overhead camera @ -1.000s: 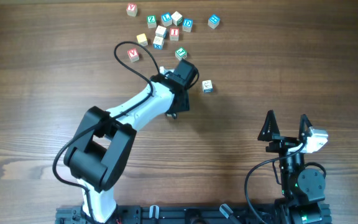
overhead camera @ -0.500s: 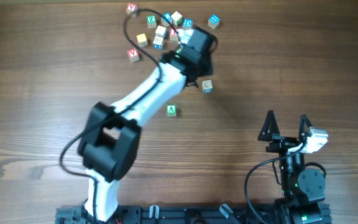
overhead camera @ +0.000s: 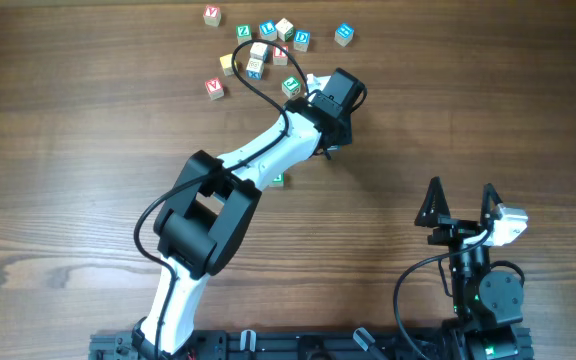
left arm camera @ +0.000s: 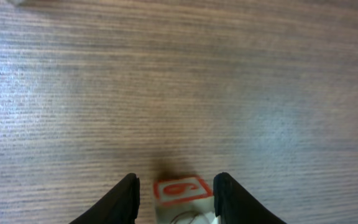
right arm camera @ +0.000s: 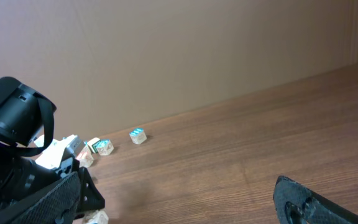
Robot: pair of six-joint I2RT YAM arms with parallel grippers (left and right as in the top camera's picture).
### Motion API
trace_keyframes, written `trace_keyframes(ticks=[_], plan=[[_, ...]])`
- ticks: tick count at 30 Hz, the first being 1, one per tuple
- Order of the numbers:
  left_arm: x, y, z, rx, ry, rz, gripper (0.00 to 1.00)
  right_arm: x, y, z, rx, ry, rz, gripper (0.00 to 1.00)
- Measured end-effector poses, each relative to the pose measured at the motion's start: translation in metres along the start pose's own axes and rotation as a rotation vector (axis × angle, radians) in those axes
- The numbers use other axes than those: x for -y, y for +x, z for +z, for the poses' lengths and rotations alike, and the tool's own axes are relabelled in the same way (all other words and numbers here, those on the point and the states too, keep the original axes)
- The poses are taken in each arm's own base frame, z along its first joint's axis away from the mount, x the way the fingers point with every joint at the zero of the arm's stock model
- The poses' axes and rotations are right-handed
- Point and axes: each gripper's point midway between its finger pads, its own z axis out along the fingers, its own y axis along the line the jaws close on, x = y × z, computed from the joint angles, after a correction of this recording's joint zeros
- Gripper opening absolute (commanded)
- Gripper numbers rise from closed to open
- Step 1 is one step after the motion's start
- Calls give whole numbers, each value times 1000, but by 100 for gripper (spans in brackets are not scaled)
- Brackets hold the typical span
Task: Form a tower
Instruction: 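Move the left gripper to the red '9' block and grasp it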
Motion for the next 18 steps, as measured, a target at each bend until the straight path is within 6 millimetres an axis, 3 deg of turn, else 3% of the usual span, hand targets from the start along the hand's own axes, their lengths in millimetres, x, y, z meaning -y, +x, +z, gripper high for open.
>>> trace_keyframes(ticks=[8,18], plan=[[-16,22,1,-86,-68,14,37,0,0,0,0,0,0,100],[-17,23,0,-91,-72,19,28,0,0,0,0,0,0,100]])
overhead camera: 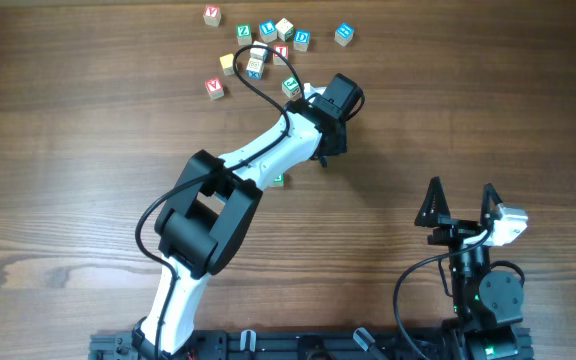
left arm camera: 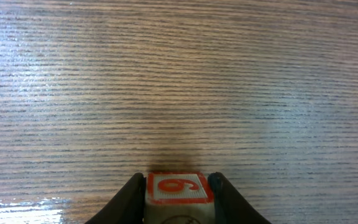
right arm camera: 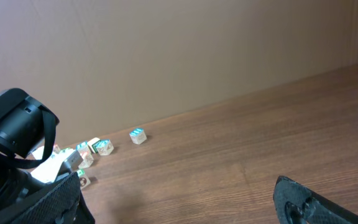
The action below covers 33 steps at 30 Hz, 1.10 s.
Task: Form a tower
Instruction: 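Move the left gripper to the red '9' block and grasp it, then carry the red '9' block over the green block and lower onto it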
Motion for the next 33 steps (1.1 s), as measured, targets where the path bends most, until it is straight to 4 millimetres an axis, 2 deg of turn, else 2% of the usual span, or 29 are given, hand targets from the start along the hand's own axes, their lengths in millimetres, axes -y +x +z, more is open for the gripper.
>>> trace_keyframes(ticks=[3,4,7,10,12,13,15,21,27,30,33], plan=[[0,-2,-11,5,4,7,27,0,0,0,1,0,0,100],[-1,-3,-21,5,5,10,26,0,0,0,0,0,0,100],[-6,-6,-68,14,11,10,26,0,0,0,0,0,0,100],[-32,-5,-112,-9,-20,-16,25,0,0,0,0,0,0,100],[-57,-1,-124,-49,-65,-47,25,0,0,0,0,0,0,100],[-70,3,-123,-79,-93,-62,25,0,0,0,0,0,0,100],[-83,14,-113,-113,-123,-72,22,0,0,0,0,0,0,100],[-101,48,-73,-156,-152,-64,24,0,0,0,0,0,0,100],[-96,41,-68,-120,-127,-68,27,0,0,0,0,0,0,100],[-99,46,-65,-129,-133,-67,28,0,0,0,0,0,0,100],[-97,43,-63,-112,-122,-69,29,0,0,0,0,0,0,100]])
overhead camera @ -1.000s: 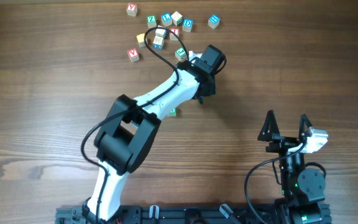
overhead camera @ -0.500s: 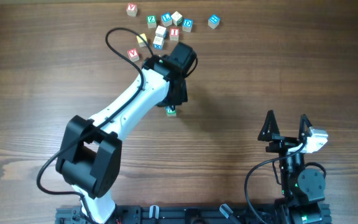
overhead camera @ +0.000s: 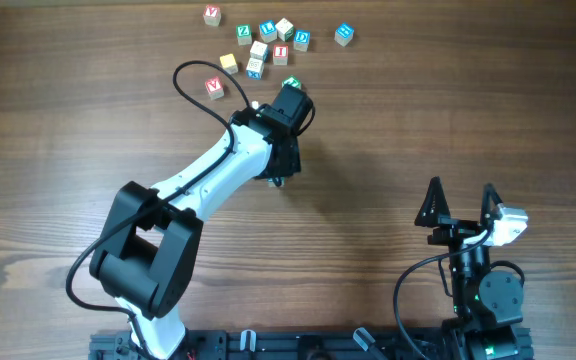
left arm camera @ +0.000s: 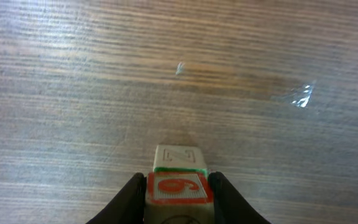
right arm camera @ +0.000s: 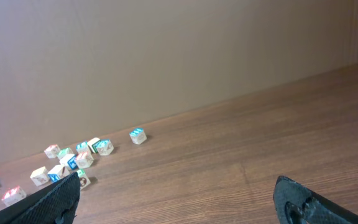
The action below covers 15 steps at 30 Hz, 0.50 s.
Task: Form a tower
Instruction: 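Carry the red '9' block over the green block and lower onto it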
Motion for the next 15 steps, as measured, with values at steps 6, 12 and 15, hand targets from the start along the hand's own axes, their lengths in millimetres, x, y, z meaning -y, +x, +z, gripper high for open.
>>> trace_keyframes(ticks=[6,12,15], plan=[[3,-2,0,5,14,-1,31,0,0,0,-1,0,0,100],[3,-2,0,4,15,-1,41,0,0,0,-1,0,0,100],[3,-1,0,4,15,-1,45,0,0,0,0,0,0,100]])
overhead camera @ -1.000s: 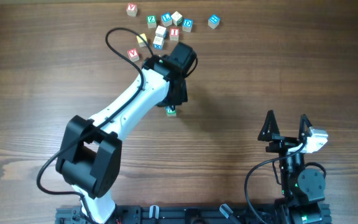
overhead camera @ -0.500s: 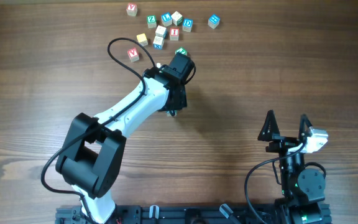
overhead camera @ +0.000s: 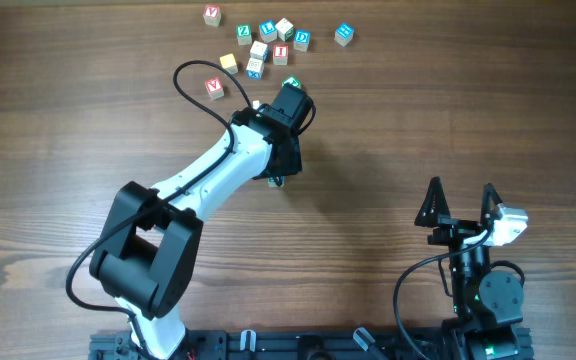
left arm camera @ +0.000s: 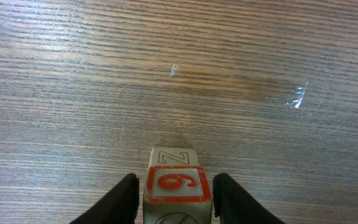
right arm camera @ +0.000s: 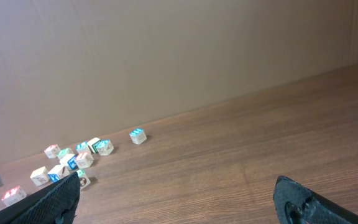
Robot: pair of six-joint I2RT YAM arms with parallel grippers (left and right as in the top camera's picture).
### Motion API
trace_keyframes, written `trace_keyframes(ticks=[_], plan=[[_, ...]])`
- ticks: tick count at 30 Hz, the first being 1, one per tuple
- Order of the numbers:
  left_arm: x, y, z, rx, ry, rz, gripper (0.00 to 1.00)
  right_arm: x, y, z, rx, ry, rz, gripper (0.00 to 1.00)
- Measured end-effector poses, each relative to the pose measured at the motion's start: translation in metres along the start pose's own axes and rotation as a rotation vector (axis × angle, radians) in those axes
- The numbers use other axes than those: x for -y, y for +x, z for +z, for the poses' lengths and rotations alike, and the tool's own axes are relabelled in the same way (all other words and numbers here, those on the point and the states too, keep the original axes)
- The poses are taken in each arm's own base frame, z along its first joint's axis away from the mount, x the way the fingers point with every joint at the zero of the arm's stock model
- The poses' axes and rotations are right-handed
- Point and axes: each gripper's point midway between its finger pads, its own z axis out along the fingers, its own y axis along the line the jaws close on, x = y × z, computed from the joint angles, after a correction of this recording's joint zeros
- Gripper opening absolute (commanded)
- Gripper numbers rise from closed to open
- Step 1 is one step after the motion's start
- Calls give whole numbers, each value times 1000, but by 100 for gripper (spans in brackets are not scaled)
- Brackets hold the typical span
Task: Form a tower
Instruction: 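Carry the red '9' block over the green block and lower onto it, then open the left gripper and withdraw it toward the block pile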
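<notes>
A block with a red 6 [left arm camera: 178, 185] sits on top of a block with a green-edged Z face [left arm camera: 174, 157], a two-block stack on the wooden table. My left gripper [left arm camera: 174, 188] stands open around the top block, with a gap on each side. In the overhead view the left gripper [overhead camera: 279, 172] hides the stack. My right gripper [overhead camera: 460, 205] is open and holds nothing at the near right, far from the blocks.
Several loose letter blocks [overhead camera: 268, 40] lie scattered at the far edge of the table, also seen as the loose blocks [right arm camera: 73, 158] in the right wrist view. A green block [overhead camera: 290, 84] lies just behind the left wrist. The left arm [overhead camera: 208, 180] stretches across the table's middle.
My left gripper has opened and let go of the red 6 block, which now rests on the Z block. The arms have not otherwise moved.
My left gripper was open around the red 6 block on the table near the loose blocks. Then it was shut on it. Later it held the block on top of the Z block nearer the middle, and now it has let go.
</notes>
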Motion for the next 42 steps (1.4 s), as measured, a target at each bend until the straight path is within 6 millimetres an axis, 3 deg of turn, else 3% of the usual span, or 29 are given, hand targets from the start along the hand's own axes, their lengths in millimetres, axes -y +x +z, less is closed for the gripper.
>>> trace_keyframes(ticks=[22,27,38,42], plan=[[-2,8,0,-36,-4,68,41,0,0,0,0,0,0,100],[-1,7,0,-32,1,116,32,0,0,0,0,0,0,100],[0,7,0,-31,5,120,36,0,0,0,0,0,0,100],[0,7,0,-31,6,138,48,0,0,0,0,0,0,100]])
